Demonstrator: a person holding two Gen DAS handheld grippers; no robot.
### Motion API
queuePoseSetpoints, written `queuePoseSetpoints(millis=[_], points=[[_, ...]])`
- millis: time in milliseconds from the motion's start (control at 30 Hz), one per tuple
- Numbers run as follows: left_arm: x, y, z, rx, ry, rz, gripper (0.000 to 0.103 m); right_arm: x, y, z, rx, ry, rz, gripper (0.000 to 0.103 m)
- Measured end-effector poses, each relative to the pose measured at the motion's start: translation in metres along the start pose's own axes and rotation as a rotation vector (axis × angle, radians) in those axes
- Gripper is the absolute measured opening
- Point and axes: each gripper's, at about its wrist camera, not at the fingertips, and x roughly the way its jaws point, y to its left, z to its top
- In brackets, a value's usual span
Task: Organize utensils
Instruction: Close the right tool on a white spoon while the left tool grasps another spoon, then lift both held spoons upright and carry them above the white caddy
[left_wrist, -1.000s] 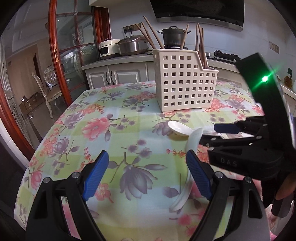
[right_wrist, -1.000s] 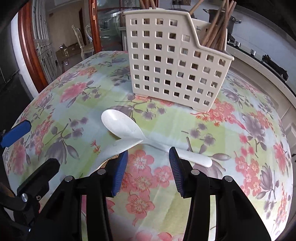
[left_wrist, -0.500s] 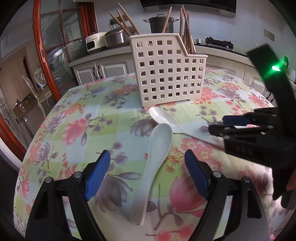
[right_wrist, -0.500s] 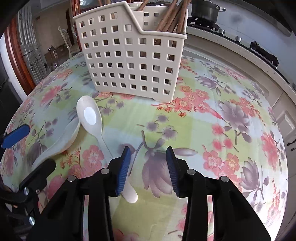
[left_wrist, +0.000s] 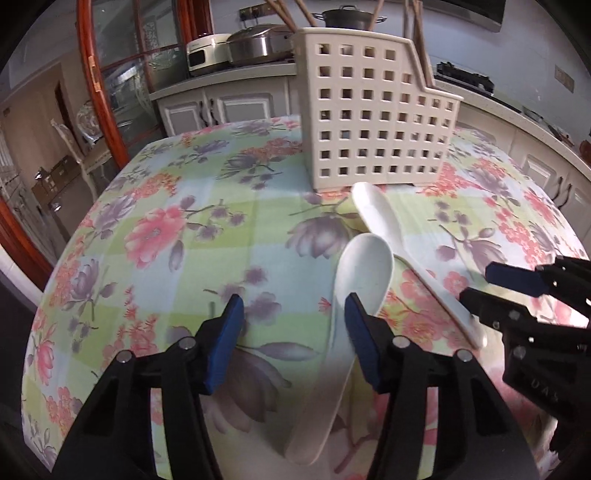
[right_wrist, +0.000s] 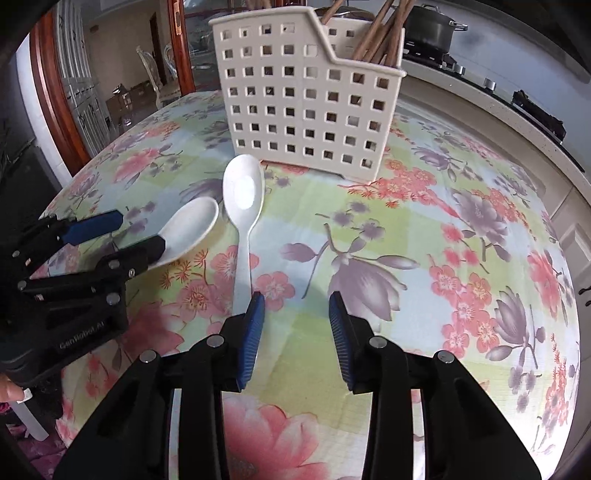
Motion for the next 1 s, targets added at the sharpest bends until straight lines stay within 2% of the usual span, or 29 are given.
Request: queuePoseSetpoints(millis=[67, 133, 267, 367, 467, 667, 933, 1000], points=[[0.001, 0.006, 0.001, -0.017, -0.003, 0.003, 0.052, 0.0, 0.008, 0.002, -0.013, -0.005, 0.017, 0.031], [-0.002, 0.011, 0.001, -0.028, -0.015, 0.001, 0.052, -0.002, 0.01, 0.005, -0.006, -0.03, -0.002, 0.031], [-0.01, 0.017, 0.001, -0.044, -0.043, 0.006, 0.055, -0.002, -0.003, 0.022, 0.09, -0.064, 0.027, 0.031], [-0.013, 0.019, 0.002, -0.04, -0.047, -0.009, 0.06, 0.007, -0.005, 0.035, 0.131, -0.047, 0.06, 0.032], [-0.013, 0.018, 0.0, -0.038, -0.042, -0.031, 0.06, 0.014, 0.0, 0.046, 0.132, -0.046, 0.053, 0.032], [-0.016, 0.021, -0.003, -0.043, -0.061, -0.021, 0.06, 0.038, 0.009, 0.072, 0.156, -0.038, 0.069, 0.032], [-0.019, 0.026, -0.002, -0.037, -0.067, -0.037, 0.069, 0.064, 0.016, 0.087, 0.165, -0.011, 0.042, 0.035], [-0.018, 0.023, -0.002, -0.024, -0.063, -0.049, 0.069, 0.064, 0.018, 0.088, 0.137, -0.009, 0.019, 0.031]])
